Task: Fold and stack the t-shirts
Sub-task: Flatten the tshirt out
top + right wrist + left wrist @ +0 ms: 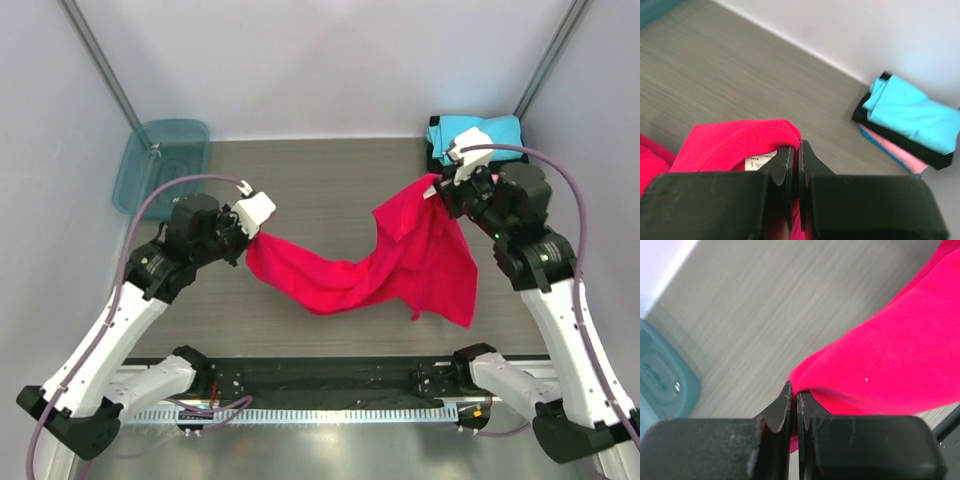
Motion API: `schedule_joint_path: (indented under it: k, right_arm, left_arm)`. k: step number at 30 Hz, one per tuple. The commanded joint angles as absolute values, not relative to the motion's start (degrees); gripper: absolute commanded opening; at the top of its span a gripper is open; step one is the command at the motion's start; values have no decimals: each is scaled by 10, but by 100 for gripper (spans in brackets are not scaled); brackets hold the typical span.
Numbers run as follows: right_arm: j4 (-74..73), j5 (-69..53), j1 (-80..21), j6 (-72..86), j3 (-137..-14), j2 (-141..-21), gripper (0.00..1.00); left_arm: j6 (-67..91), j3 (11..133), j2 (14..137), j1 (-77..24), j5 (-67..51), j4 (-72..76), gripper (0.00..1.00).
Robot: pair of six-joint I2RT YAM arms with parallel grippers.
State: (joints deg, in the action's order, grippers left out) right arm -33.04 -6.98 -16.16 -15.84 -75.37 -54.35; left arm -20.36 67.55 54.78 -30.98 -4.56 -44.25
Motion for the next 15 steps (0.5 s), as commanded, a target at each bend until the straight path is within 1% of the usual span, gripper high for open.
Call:
schedule_joint_path:
  k: [1, 4, 6, 7, 9, 10, 11, 12, 13, 14, 15]
  right_arm:
    - [-341, -68, -161, -148, -708, -611, 1]
    - [-309, -59, -159, -170, -670, -666, 1]
    - [-285, -56, -155, -186, -651, -708, 1]
    - [-273, -47, -151, -187, -646, -721, 1]
    - [-254, -42, -136, -192, -644, -768, 1]
    - [-249, -38, -130, -190, -647, -784, 1]
    - [-241, -31, -124, -185, -663, -805, 1]
    - [-238, -31, -114, -180, -676, -824, 1]
    - [-237, -31, -100, -171, -692, -868, 1]
    - [-236, -26, -95, -167, -729, -889, 1]
    - [-235, -19, -91, -164, -750, -910, 1]
  left_arm:
    - [-219, 648, 592, -302, -21, -431, 4]
    - [-195, 649, 687, -264, -48, -424, 5]
    - [-172, 673, 746, -244, -78, -411, 5]
    - [-164, 683, 804, -226, -85, -402, 5]
    - [-146, 742, 873, -210, -105, -398, 5]
    - [-140, 766, 941, -195, -108, -395, 5]
    - [-133, 792, 971, -188, -109, -394, 6]
    - [-124, 848, 1000, -180, -109, -390, 6]
    - [-107, 878, 1031, -166, -111, -388, 6]
    - [-102, 906, 1079, -161, -112, -389, 7]
    - [-96, 966, 1103, -155, -105, -389, 12]
